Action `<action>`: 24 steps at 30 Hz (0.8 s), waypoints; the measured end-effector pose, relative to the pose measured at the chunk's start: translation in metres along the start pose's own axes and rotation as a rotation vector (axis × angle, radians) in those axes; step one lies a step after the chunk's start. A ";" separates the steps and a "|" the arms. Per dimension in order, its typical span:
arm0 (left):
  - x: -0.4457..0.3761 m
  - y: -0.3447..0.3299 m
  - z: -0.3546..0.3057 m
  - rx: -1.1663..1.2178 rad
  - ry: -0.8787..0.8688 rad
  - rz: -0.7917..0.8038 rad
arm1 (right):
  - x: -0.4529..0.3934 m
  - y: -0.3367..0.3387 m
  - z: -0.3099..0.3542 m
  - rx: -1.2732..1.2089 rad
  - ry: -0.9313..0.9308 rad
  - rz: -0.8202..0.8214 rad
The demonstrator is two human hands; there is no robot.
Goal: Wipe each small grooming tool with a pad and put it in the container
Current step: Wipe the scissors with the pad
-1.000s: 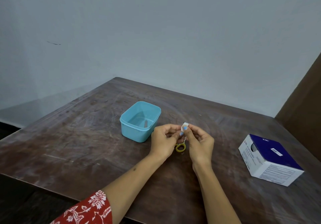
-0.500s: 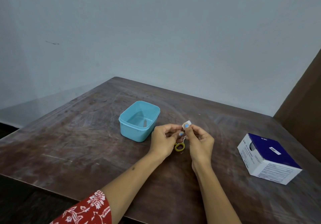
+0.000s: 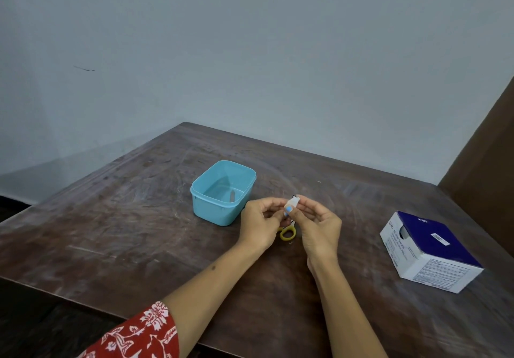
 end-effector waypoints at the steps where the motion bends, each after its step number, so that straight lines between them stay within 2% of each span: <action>1: 0.000 0.001 0.000 0.006 -0.001 -0.006 | 0.000 -0.001 0.000 0.007 -0.001 0.007; 10: 0.001 -0.005 0.000 -0.007 -0.006 0.101 | 0.001 0.004 -0.002 -0.158 -0.065 -0.024; 14: 0.002 -0.004 -0.001 -0.022 -0.017 0.096 | 0.001 0.002 -0.004 -0.208 -0.140 0.022; 18: 0.002 -0.004 -0.001 -0.023 -0.017 0.101 | 0.002 0.002 -0.003 -0.194 -0.131 0.019; 24: 0.002 -0.004 -0.004 -0.016 -0.039 0.124 | 0.003 0.000 -0.007 -0.332 -0.243 0.038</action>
Point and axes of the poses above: each hand's wrist, its own x-axis away from the middle knuckle, its own y-axis out of the back of the hand, z = x × y, the point moved 6 cm from there along -x, towards the middle knuckle, and after that the axes turned 2 degrees about x, right-handed, at the moved point
